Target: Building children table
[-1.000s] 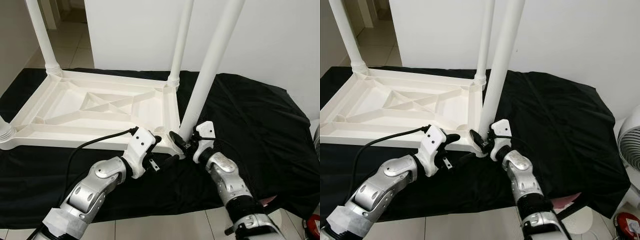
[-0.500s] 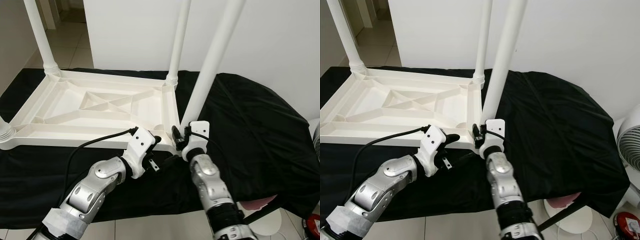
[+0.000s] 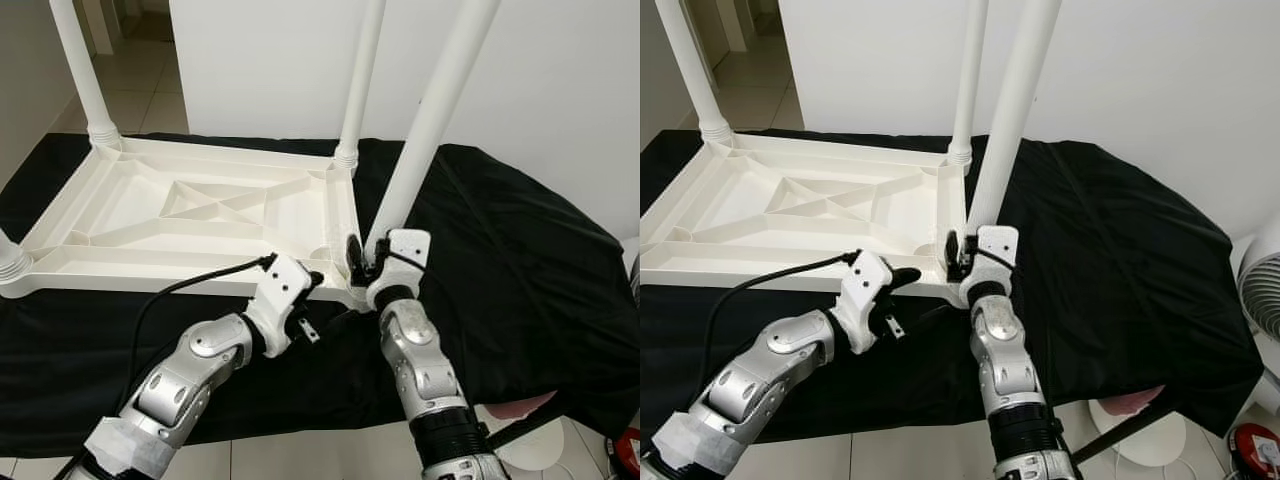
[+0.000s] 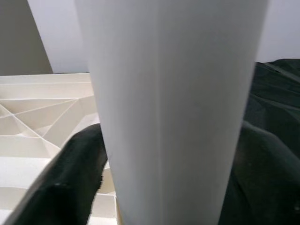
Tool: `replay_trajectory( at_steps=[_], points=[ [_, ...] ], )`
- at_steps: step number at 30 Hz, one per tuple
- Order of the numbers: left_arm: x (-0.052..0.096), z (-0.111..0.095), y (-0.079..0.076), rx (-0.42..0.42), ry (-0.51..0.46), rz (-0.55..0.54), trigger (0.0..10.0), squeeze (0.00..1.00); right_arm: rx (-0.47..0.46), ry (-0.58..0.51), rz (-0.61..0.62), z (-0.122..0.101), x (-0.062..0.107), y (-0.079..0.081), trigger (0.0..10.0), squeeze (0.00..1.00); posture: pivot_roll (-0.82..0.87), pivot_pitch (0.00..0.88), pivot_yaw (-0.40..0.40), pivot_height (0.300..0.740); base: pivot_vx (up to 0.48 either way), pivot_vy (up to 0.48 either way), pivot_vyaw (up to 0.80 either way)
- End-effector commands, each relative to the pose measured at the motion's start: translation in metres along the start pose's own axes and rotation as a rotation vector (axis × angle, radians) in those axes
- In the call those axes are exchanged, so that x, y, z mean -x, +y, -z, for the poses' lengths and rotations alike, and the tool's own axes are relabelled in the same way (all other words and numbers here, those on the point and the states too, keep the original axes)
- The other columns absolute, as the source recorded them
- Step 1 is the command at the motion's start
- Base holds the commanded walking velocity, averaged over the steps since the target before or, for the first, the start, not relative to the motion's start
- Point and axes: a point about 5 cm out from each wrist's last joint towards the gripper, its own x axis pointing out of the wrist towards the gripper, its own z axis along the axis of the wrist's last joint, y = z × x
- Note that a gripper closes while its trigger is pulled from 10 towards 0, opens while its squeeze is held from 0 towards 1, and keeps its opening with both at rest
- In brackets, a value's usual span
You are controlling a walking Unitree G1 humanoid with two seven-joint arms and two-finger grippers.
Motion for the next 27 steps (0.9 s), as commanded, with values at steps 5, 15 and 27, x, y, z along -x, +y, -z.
replay_trajectory(
  at_steps=[5, 15, 27],
  points=[
    [-0.001, -0.001, -0.008, 0.008, -0.004, 0.084, 10.0, 0.0, 0.056, 0.018, -0.102, 0.003, 0.009, -0.019, 10.0, 1.0, 0.06, 0.033, -0.087, 0.74, 0.0, 0.0, 0.0],
    [-0.001, -0.001, -0.007, 0.004, -0.002, 0.086, 10.0, 0.0, 0.156, 0.08, -0.378, 0.005, 0.007, -0.039, 10.0, 0.0, 0.06, 0.026, -0.078, 0.74, 0.0, 0.0, 0.0],
    [-0.002, -0.003, -0.003, -0.007, -0.002, 0.085, 10.0, 0.0, 0.175, 0.143, -0.628, 0.015, -0.01, -0.026, 10.0, 0.0, 0.07, 0.012, -0.072, 0.74, 0.0, 0.0, 0.0]
  ],
)
